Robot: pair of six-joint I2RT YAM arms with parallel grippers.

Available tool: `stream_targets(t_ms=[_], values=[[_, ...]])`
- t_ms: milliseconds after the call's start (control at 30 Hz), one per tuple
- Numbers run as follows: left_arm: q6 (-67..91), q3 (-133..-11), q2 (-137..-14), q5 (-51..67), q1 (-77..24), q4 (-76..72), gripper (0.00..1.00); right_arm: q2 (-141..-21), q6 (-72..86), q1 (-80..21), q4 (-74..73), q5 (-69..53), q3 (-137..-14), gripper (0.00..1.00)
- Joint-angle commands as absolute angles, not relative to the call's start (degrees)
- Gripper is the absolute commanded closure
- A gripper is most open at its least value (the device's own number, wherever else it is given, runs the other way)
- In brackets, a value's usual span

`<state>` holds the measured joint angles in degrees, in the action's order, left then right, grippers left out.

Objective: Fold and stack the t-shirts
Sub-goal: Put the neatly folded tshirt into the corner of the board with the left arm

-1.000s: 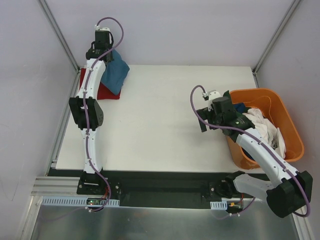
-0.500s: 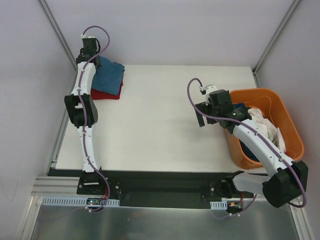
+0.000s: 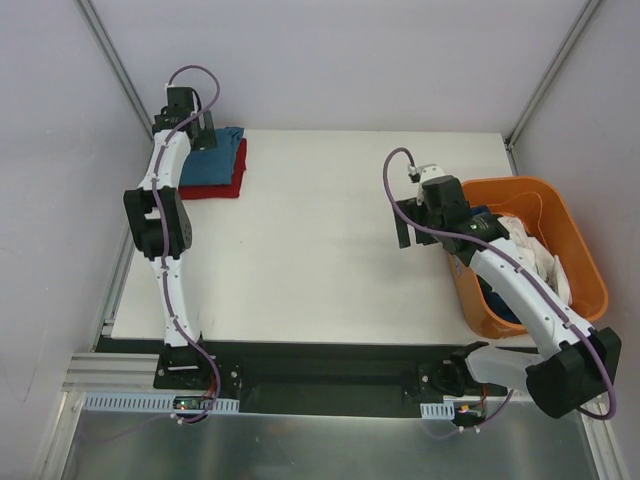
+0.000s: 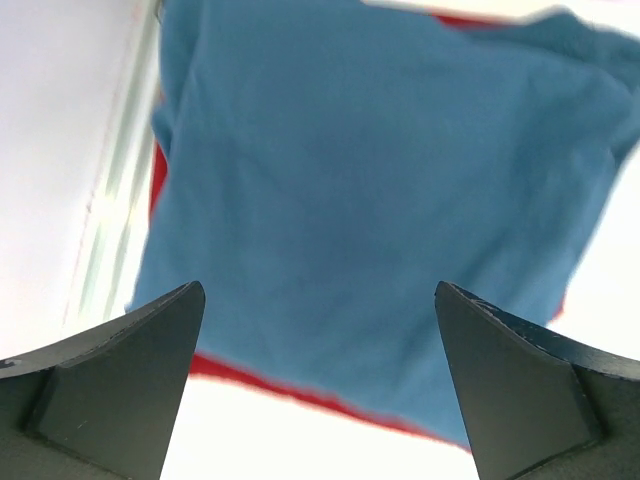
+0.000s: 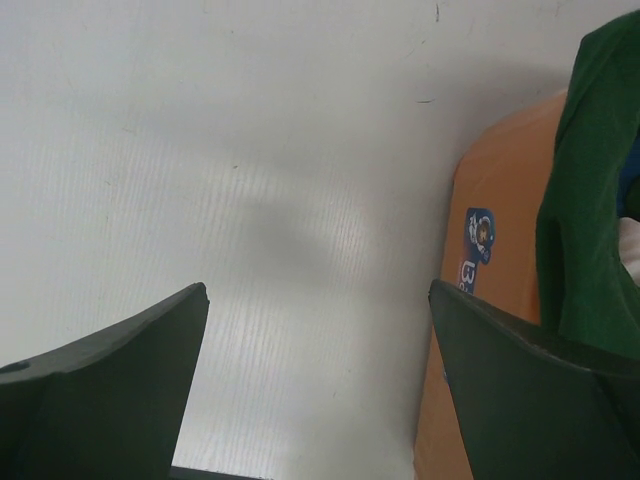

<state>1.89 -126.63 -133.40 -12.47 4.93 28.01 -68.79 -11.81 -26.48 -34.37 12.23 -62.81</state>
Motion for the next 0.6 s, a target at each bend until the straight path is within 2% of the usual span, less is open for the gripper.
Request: stream_targets(t_ms=[0, 300, 567], values=[[6.3, -121.5, -119.6, -7.0, 4.8, 27.3, 0.01, -64.4, -7.2, -26.3, -35.2, 14.1, -64.3, 0.04], [17.7, -100.6, -102.3, 6.6, 3.7, 26.8, 0.01, -58.4, -2.6, -26.3, -34.2, 14.1, -59.5, 0.04], [22.1, -79.4, -83.3, -2.8, -9.6, 22.7, 0.01, -53.3, -0.1, -26.2, -31.4, 11.2, -53.3, 0.04]])
